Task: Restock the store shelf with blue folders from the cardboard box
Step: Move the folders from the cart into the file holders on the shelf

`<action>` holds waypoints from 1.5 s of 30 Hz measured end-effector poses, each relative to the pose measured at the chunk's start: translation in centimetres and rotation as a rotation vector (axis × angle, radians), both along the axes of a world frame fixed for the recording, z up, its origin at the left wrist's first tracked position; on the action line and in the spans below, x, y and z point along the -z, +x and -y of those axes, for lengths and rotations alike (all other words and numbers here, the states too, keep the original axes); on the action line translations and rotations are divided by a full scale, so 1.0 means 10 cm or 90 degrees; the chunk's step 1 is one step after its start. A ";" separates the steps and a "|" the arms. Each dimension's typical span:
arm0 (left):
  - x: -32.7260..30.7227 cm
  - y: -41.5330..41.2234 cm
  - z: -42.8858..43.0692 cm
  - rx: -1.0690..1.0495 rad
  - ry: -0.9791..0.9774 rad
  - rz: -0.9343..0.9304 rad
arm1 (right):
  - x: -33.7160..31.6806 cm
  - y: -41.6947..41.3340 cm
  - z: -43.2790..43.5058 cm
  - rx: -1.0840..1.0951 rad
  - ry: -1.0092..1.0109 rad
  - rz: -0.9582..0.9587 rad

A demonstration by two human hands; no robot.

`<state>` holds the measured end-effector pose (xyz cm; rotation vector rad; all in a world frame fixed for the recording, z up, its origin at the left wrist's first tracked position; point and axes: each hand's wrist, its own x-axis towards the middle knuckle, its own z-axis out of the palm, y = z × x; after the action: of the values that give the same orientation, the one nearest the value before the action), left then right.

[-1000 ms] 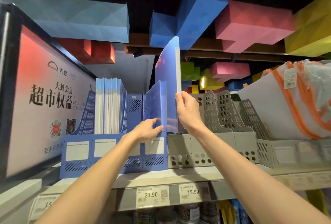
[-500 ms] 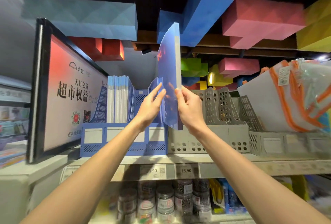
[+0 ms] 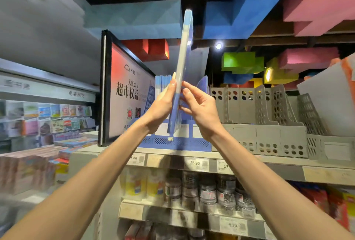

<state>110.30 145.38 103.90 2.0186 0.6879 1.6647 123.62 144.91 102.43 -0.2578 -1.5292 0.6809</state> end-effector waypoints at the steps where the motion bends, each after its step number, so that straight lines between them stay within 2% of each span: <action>1: 0.01 -0.09 0.02 -0.013 0.000 0.006 | 0.00 -0.08 -0.01 -0.013 -0.002 0.005; 9: -0.02 -0.79 0.06 -0.071 0.010 -0.006 | -0.10 -0.74 -0.18 -0.105 -0.008 0.068; 14: -0.05 -1.00 -0.21 -0.097 -0.023 0.001 | -0.12 -1.01 -0.46 -0.114 -0.018 0.126; 18: -0.19 -1.02 -0.41 -0.091 -0.013 0.002 | -0.24 -1.07 -0.61 -0.128 -0.017 0.118; 29: -0.56 -1.17 -0.77 -0.050 0.087 -0.042 | -0.60 -1.23 -0.98 -0.039 0.050 0.114; 45: -0.41 -1.33 -1.67 -0.078 -0.070 -0.044 | -0.38 -1.34 -1.69 -0.041 -0.065 0.173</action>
<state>96.99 162.07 107.98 2.0000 0.9244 1.5921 110.22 161.85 106.28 -0.3928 -1.7692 0.8010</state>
